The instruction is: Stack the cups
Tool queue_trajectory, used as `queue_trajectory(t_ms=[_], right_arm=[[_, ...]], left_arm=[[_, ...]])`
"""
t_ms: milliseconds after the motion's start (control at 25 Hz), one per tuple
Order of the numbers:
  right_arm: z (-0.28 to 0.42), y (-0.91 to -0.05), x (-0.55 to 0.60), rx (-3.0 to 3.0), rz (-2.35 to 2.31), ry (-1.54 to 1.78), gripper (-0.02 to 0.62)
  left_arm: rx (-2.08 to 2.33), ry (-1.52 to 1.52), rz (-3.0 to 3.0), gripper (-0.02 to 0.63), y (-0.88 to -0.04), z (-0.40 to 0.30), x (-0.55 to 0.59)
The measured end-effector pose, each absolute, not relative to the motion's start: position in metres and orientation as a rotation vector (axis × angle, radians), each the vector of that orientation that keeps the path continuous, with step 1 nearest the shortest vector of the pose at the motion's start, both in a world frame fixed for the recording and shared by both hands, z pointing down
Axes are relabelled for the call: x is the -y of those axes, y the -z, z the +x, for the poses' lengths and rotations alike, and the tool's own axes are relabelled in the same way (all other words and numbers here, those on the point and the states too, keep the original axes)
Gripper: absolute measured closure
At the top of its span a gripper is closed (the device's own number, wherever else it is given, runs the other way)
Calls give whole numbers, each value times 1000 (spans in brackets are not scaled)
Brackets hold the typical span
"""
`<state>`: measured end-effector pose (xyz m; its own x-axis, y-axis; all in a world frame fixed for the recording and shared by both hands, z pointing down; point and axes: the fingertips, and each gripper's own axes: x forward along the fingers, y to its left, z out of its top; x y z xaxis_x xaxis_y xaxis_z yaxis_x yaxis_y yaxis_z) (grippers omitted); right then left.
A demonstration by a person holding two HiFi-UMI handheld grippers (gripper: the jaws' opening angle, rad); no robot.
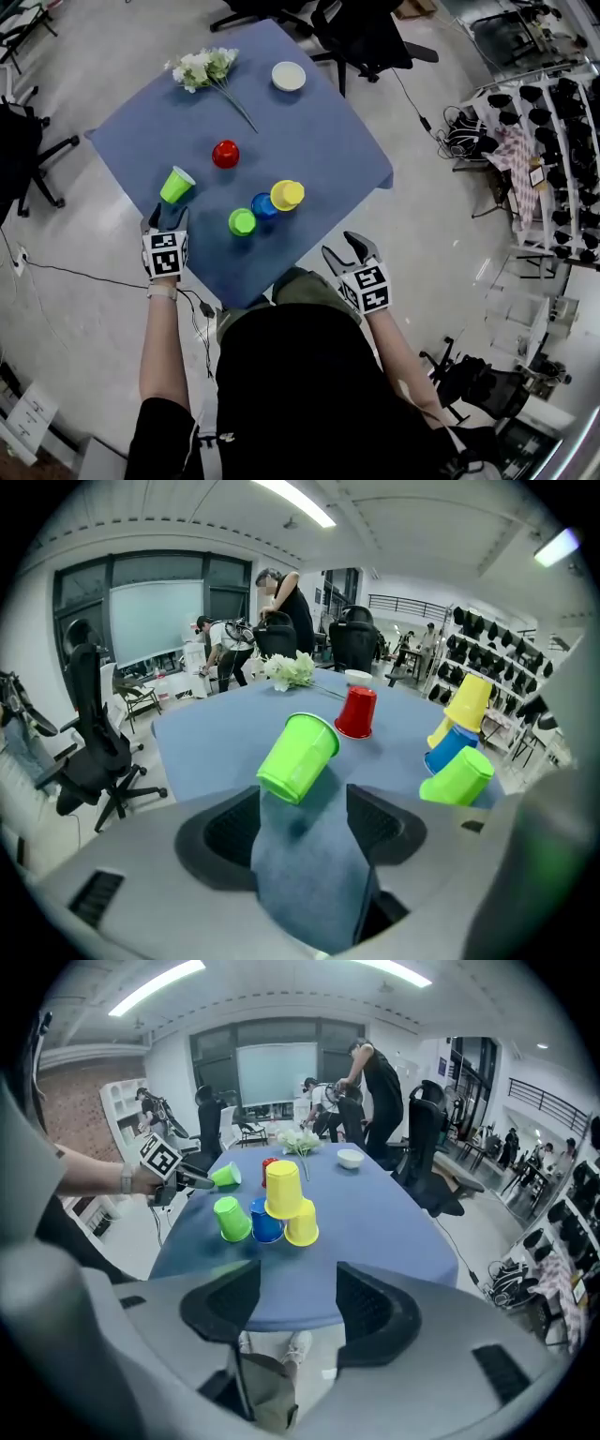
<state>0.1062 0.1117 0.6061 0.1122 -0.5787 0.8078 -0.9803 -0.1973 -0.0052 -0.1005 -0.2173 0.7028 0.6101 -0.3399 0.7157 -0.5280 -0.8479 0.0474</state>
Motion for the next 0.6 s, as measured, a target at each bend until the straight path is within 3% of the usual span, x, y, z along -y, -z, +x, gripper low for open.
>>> queue_trajectory(t_ms=[200,480,560,600], right_arm=[[106,-609,-134,1457,1878,-986,330],[115,-611,-153,1422,1936,-1022,330],[118,-612,-156,1418,1948,-1030,330],[119,-612,-158,1418,1952,-1035,330]], left_arm=[[715,-1230,2635,280,-724,-96,236],[648,-1348,2723,281,-732,-85,241],[632,-1355,2720,306,-732,-83,239],[630,-1354,2718,360,-730,-83,238]])
